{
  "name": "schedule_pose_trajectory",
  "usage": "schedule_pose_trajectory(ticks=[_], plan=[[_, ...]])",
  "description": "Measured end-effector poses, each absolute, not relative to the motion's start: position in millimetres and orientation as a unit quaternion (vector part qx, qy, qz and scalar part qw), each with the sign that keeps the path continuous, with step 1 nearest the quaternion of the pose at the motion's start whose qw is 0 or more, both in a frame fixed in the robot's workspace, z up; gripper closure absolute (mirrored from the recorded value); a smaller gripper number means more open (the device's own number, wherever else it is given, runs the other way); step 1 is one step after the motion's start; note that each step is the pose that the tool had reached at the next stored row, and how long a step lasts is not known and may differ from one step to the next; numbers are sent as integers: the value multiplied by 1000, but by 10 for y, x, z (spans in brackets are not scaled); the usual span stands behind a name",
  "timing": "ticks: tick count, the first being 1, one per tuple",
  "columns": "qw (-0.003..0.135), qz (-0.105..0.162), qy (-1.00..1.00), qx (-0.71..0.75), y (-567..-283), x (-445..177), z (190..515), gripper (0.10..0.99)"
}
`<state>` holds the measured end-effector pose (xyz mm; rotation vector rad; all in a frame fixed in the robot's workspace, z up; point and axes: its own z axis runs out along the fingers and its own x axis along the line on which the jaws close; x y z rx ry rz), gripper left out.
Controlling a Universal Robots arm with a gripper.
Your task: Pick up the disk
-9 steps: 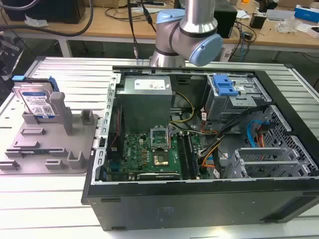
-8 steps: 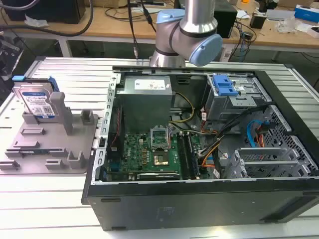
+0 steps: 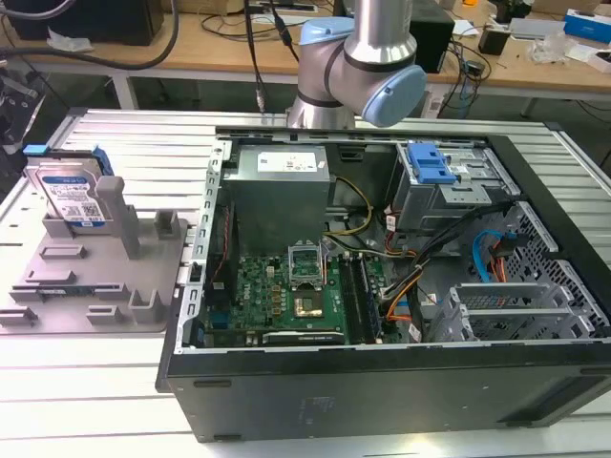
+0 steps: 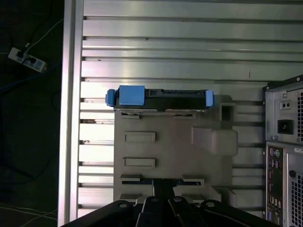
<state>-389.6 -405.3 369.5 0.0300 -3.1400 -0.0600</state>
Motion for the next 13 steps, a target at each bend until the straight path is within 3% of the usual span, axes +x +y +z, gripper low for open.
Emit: schedule_pose_trajectory(ticks=[13], plan=[[3, -19, -982, 187, -4053, -3896, 3695, 980]])
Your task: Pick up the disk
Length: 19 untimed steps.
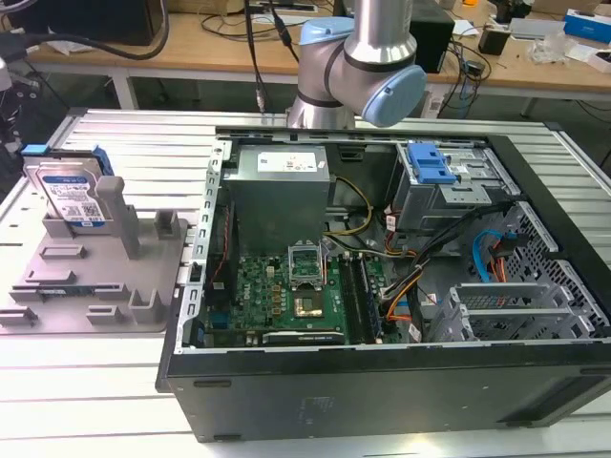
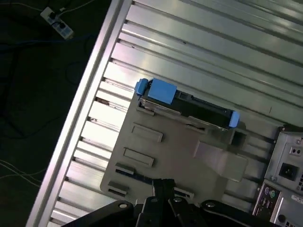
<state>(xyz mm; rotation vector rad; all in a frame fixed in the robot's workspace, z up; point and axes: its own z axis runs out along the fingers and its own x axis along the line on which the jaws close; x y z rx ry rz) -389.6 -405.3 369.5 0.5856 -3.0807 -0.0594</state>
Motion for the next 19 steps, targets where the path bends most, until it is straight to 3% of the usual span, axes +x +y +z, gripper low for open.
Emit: schedule_pose_trajectory(ticks=[16, 19], plan=[[7, -18, -915, 403, -4054, -3896, 3695, 980], [7, -18, -903, 429, -4054, -3896, 3695, 918]])
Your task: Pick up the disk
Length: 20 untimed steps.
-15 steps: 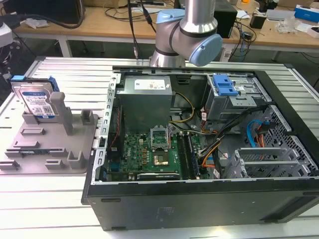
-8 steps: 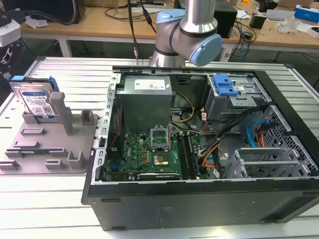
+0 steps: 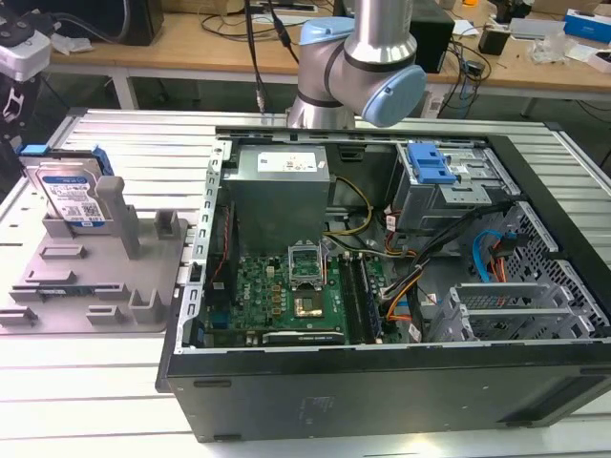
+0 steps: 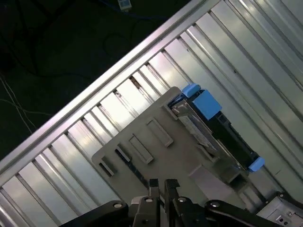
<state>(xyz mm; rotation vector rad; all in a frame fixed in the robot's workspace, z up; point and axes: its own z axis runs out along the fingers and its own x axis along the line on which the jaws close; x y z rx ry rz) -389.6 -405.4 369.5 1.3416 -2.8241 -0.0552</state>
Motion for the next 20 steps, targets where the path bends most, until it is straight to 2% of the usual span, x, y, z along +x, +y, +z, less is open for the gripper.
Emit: schedule_pose_trajectory(ticks=[4, 5, 6, 20], plan=[[8, -17, -881, 472, -4054, -3896, 3695, 671], [8, -17, -877, 480, -4054, -3896, 3695, 671], [9, -17, -869, 495, -4054, -3896, 3695, 604], [17, -6, -789, 614, -4053, -3896, 3695, 592]])
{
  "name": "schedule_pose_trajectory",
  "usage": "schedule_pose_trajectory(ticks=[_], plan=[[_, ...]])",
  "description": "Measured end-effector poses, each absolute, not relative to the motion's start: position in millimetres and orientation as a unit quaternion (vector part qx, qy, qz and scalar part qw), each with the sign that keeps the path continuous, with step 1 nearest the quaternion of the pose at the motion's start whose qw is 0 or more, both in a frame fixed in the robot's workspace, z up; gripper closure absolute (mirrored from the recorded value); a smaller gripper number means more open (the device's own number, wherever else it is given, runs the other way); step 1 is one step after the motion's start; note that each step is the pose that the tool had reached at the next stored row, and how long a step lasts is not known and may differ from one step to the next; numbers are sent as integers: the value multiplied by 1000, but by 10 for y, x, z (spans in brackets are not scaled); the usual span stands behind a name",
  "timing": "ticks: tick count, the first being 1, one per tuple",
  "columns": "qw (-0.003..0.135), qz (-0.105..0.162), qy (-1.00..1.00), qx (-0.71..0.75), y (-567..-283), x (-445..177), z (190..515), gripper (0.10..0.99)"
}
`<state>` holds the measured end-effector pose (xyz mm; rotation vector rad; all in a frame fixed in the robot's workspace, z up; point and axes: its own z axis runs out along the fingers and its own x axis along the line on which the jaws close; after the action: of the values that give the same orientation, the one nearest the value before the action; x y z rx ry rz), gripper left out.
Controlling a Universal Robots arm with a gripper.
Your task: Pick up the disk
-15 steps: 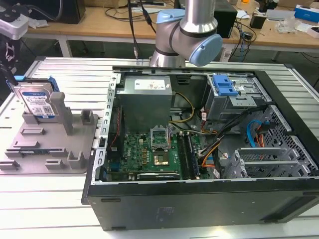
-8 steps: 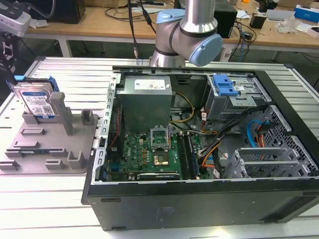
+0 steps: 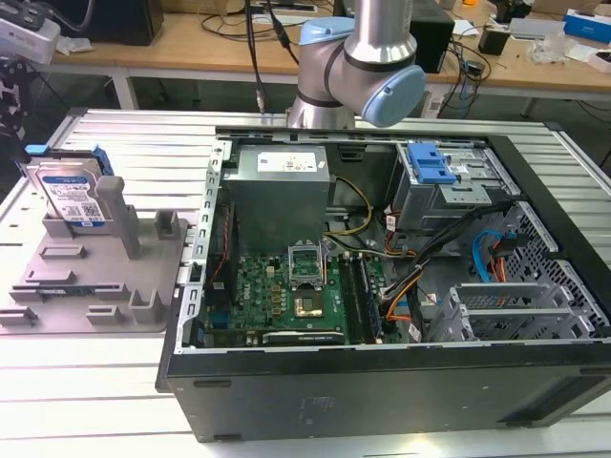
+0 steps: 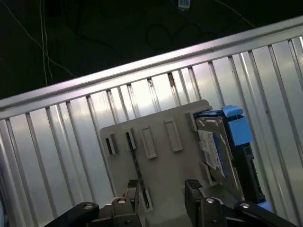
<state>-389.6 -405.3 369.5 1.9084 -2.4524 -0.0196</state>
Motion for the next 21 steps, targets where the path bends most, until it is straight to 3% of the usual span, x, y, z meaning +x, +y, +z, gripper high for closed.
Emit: schedule_pose_trajectory(ticks=[2, 21], plan=[[23, 1, -768, 640, -4053, -3896, 3695, 471], [27, 12, -722, 691, -3374, -3899, 3685, 471]])
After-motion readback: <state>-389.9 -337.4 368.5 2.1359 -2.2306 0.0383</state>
